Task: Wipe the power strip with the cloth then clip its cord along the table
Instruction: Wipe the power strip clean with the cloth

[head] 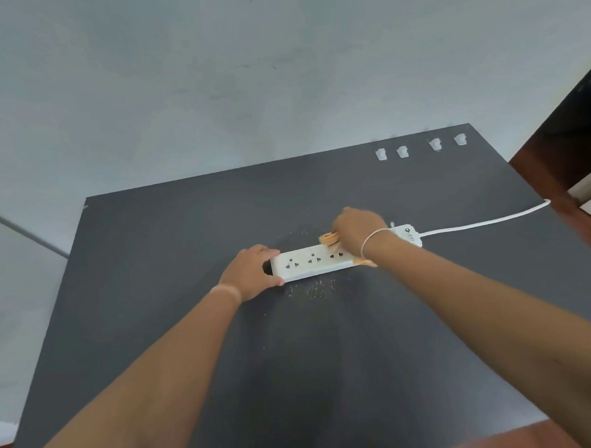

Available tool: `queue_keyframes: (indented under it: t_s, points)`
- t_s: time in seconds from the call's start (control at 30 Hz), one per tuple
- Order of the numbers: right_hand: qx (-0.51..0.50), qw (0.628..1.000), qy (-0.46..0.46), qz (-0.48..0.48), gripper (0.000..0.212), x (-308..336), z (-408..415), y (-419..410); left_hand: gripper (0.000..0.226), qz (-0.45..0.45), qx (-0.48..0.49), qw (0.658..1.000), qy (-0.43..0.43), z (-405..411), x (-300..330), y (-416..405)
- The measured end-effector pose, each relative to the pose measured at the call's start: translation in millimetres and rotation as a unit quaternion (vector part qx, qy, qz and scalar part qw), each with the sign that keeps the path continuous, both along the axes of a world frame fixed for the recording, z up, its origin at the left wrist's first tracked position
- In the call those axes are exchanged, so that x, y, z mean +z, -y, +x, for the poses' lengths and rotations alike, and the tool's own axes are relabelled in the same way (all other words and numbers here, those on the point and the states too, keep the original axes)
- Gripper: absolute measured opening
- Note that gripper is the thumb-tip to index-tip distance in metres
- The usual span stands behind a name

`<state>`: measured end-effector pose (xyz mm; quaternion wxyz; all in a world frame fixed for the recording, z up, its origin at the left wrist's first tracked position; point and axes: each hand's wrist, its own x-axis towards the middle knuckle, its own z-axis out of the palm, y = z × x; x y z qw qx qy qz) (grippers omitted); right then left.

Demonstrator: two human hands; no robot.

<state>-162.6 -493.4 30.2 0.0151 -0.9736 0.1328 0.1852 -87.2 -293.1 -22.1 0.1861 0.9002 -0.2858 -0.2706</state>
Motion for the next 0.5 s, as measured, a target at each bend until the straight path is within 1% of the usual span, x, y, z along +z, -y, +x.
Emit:
queue_keyframes:
  t_s: [0.03, 0.1, 0.17, 0.2, 0.33, 0.37, 0.43, 0.5]
  points:
    - [0.005, 1.0, 0.008, 0.001, 0.035, 2.4, 2.4, 3.2, 0.066, -0.003, 0.008, 1.0, -0.004, -0.3, -0.5, -0.3]
    - [0.059, 0.996, 0.023, 0.061, 0.036, 2.5, 6.3, -13.9, 0.066, -0.002, 0.019, 1.0, -0.006, -1.1, -0.5, -0.9]
    - [0.116, 0.987, 0.004, 0.109, 0.034, -5.5, 4.5, -37.3, 0.066, 0.009, 0.016, 1.0, 0.0, -0.8, 0.0, -0.2]
    - [0.122, 0.987, -0.002, 0.108, 0.035, -9.6, 2.5, -39.4, 0.066, 0.016, 0.013, 1.0, 0.004, -0.1, 0.5, 0.4]
    - [0.046, 0.999, 0.0, 0.021, 0.033, -3.8, 2.5, 14.8, 0.066, 0.04, 0.006, 0.999, 0.014, 1.4, 3.8, 3.0]
    - [0.032, 0.999, 0.004, 0.02, 0.033, -1.1, 1.7, 28.2, 0.066, 0.044, 0.006, 0.999, 0.014, 1.3, 4.8, 3.6]
    - [0.033, 0.996, 0.008, 0.081, 0.03, 1.1, -1.4, 35.0, 0.066, 0.059, 0.0, 0.998, 0.02, 0.7, 7.7, 6.1]
    - [0.052, 0.987, -0.018, 0.151, 0.023, -3.7, -8.4, 28.8, 0.069, 0.078, -0.014, 0.996, 0.03, 0.2, 11.8, 11.4]
